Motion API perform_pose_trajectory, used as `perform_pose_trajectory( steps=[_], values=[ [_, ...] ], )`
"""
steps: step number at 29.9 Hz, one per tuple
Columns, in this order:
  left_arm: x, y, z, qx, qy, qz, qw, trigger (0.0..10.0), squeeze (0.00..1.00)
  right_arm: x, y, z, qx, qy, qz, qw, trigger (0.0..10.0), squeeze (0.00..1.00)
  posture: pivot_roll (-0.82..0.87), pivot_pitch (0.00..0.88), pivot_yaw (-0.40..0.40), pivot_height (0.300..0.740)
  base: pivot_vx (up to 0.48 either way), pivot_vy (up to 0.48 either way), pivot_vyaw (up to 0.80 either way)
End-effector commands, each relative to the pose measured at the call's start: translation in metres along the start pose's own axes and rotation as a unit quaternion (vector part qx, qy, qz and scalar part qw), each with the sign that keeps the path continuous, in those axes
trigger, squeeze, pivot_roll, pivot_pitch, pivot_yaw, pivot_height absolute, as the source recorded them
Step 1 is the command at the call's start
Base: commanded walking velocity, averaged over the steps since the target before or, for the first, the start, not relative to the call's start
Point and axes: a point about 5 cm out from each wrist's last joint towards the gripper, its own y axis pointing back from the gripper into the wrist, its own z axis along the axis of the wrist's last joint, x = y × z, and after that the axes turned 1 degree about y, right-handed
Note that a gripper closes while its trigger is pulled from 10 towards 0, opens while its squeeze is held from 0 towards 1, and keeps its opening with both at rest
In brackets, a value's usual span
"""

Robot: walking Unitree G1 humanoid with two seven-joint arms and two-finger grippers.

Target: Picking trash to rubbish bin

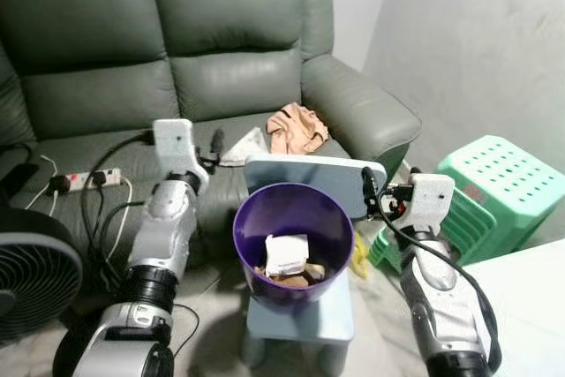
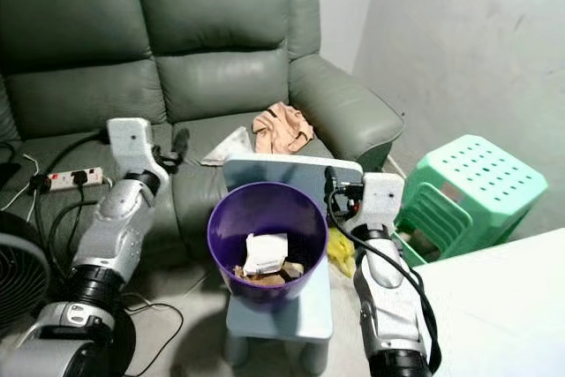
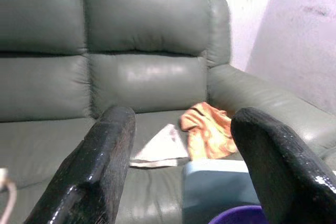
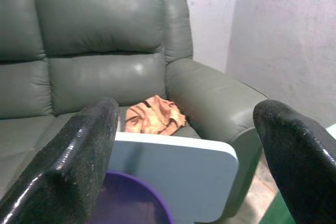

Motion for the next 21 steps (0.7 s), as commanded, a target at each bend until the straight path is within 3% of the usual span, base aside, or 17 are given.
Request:
perform_pose_trajectory(
  steps=[1,5,16,21],
  values=[
    [0.0016,-0.0020,0.0030,-0.002,0.000,0.003,1.000,10.0,0.00,0.0014,-0.0007,0.0029,-0.008,0.001,0.007,1.000,10.0,0.00,-0.03,0.000,-0.016,0.740,0.000,0.000,0.00],
    [0.0018,-0.0030,0.0029,0.001,0.001,0.004,1.000,10.0,0.00,0.0014,-0.0006,0.0033,-0.009,0.002,0.007,1.000,10.0,0.00,-0.03,0.000,-0.017,0.740,0.000,0.248,0.00],
    [0.0020,-0.0035,0.0020,0.004,0.004,0.008,1.000,10.0,0.00,0.0014,-0.0005,0.0025,-0.003,0.003,0.009,1.000,10.0,0.00,-0.03,0.000,-0.022,0.740,0.000,0.477,0.00],
    [0.0022,-0.0034,0.0027,0.000,0.002,0.010,1.000,10.0,0.00,0.0012,-0.0008,0.0021,0.001,0.003,0.008,1.000,10.0,0.00,-0.03,0.000,-0.023,0.740,0.000,0.000,-0.15]
  ],
)
